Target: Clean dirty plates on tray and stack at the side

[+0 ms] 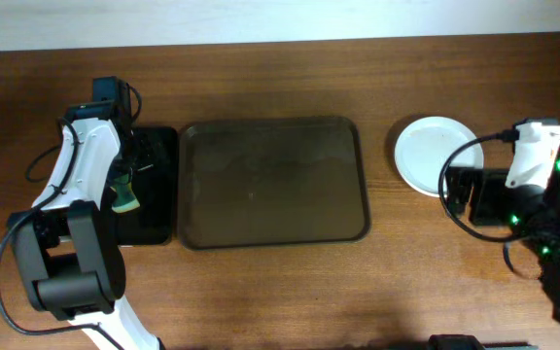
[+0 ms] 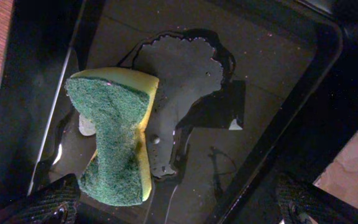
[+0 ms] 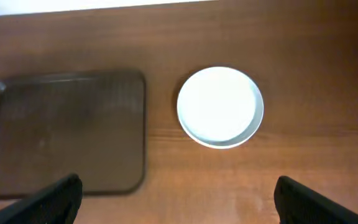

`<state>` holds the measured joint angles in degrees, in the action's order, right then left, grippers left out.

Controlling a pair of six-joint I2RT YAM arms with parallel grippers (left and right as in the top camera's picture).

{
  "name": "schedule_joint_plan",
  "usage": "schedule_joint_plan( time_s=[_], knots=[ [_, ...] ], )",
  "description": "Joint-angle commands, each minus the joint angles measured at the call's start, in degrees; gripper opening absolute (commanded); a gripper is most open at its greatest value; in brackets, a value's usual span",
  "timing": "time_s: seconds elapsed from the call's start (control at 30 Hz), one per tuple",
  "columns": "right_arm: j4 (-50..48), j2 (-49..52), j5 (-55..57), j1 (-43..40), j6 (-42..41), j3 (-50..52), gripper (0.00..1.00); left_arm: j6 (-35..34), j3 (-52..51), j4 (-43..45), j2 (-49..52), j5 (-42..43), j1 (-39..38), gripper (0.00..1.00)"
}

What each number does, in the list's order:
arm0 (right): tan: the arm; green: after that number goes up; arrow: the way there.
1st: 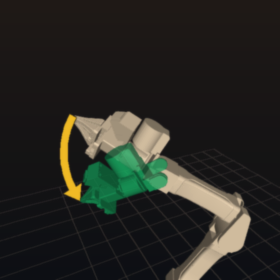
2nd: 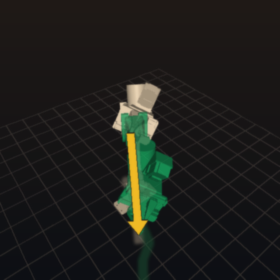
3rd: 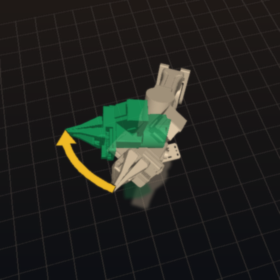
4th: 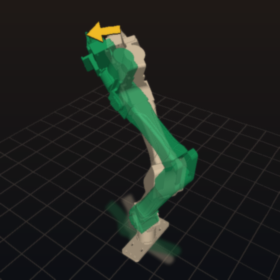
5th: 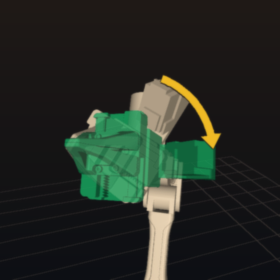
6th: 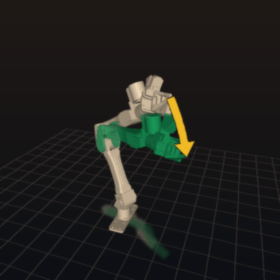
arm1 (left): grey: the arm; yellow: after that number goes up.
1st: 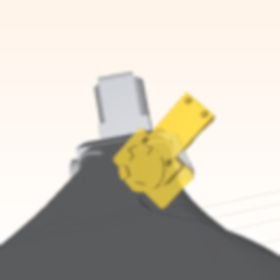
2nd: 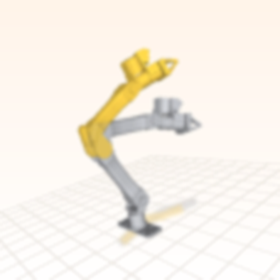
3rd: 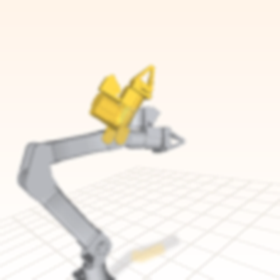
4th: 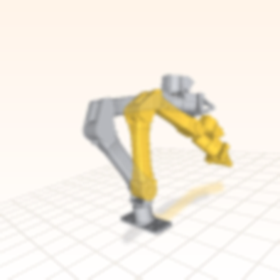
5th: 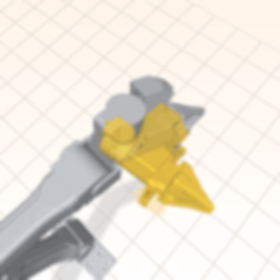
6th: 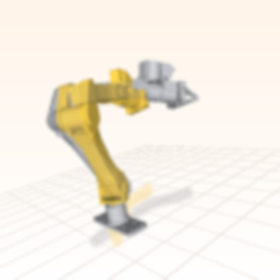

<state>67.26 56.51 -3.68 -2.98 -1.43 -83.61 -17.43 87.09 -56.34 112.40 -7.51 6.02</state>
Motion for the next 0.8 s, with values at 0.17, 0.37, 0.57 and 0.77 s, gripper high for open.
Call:
schedule_joint_plan(
  time_s=[0.17, 0.37, 0.57, 0.77],
  knots=[
    [-37.59, -26.95, -2.27, 1.99, 0.59, 43.45, 0.98, 0.09, -0.07, -0.07, -0.76, 0.20, 0.15, 0.99],
    [-57.02, -41.70, -2.38, 7.28, 0.52, 66.51, 0.98, 0.09, -0.07, -0.07, -0.76, 0.20, 0.15, 0.99],
    [-63.69, -51.36, -4.26, 7.85, 0.57, 78.34, 0.98, 0.09, -0.07, -0.07, -0.76, 0.20, 0.15, 0.99],
    [-64.13, -55.91, -4.28, 7.85, 0.57, 83.30, 0.99, 0.09, -0.04, -0.07, -0.76, 0.20, 0.15, 0.99]
  ],
)
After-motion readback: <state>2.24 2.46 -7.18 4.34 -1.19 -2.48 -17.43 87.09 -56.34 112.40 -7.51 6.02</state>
